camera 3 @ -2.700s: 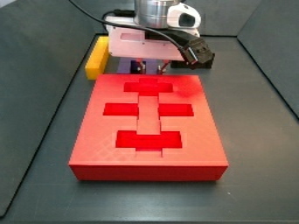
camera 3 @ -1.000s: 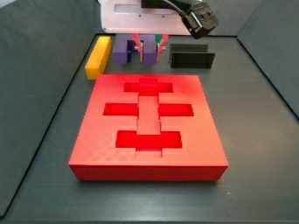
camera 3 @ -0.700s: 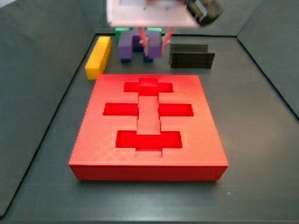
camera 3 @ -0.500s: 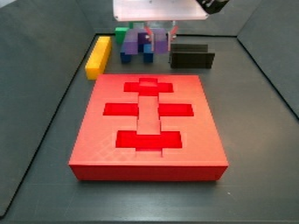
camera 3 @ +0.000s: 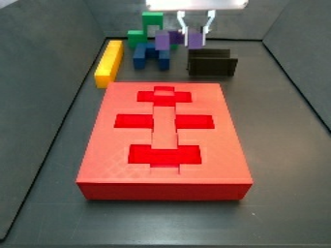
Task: Pick up the purple object. Move up. Place the purple object on the fixture. Regrasp the purple object. Move to above the board. Insert the purple object.
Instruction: Place the purple object on the fixture.
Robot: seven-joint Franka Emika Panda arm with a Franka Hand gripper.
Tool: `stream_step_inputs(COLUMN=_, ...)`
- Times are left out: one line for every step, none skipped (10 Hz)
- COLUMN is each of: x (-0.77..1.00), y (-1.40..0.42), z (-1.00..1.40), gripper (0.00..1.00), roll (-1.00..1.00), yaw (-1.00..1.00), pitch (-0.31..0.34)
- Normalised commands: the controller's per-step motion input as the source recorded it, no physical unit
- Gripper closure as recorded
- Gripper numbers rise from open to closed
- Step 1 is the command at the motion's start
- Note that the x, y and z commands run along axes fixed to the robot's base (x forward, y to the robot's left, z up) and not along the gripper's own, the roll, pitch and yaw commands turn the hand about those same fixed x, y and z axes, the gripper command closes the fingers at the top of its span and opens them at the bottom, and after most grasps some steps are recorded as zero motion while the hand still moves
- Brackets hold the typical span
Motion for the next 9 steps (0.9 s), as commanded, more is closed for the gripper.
stream_step_inputs(x=0.48, y=0.23, z=0.27, gripper=1.0, roll=-1.0, yaw=-0.06, pitch=0.0)
stream_step_inputs(x=0.49, y=0.22, z=0.27, gripper=1.0, roll=-1.0, yaw=-0.07, pitch=0.0)
stream_step_inputs(x=0.49, y=0.18, z=0.28, gripper=1.0, roll=-1.0, yaw=-0.13, pitch=0.0)
stream_step_inputs(x=0.5, y=0.13, z=0.3, gripper=1.0, roll=-1.0, yaw=-0.21, pitch=0.0)
stream_step_inputs(x=0.51, y=0.12, z=0.29, gripper=1.0, roll=-1.0, yaw=-0.27, pitch=0.0)
stream_step_inputs(x=0.54, y=0.16, z=0.23, gripper=1.0, roll=-1.0, yaw=-0.27, pitch=-0.011)
stream_step_inputs(x=0.56, y=0.28, z=0.0, gripper=1.0, roll=-0.91, yaw=-0.28, pitch=-0.117)
stream_step_inputs(x=0.63, y=0.33, z=-0.03, gripper=1.0, roll=-0.73, yaw=-0.3, pitch=-0.169)
stream_step_inputs(x=0.63, y=0.36, z=-0.09, gripper=1.0, roll=-0.7, yaw=-0.27, pitch=-0.186)
